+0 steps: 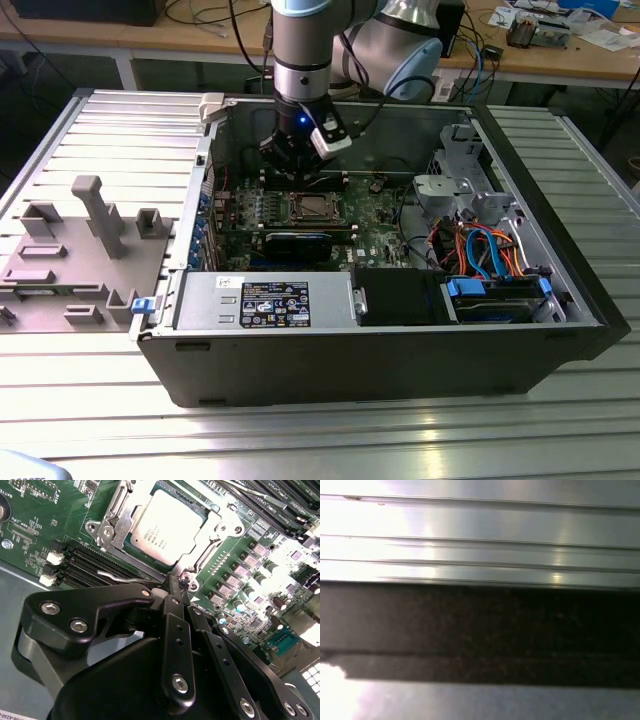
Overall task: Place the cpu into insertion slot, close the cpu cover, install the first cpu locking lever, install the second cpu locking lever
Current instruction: 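Install the first cpu locking lever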
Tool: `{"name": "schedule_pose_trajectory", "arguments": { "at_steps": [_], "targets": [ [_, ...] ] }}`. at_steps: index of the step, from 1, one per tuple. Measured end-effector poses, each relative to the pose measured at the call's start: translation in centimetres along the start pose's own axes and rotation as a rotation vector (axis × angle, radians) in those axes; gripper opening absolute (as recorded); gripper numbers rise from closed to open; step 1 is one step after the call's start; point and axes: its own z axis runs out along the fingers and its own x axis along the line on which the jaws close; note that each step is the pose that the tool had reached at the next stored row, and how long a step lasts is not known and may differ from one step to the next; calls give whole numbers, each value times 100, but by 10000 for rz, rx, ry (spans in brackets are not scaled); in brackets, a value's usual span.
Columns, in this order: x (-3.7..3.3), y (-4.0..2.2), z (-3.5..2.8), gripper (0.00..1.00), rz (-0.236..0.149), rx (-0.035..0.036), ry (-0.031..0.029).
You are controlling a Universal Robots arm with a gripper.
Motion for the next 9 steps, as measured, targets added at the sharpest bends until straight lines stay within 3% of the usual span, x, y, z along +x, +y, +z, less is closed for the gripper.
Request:
{"name": "schedule_pose_trajectory", "arguments": {
  "at_steps": [9],
  "targets": [
    [-40, 4, 26, 11, -31, 2, 1]
  ]
}}
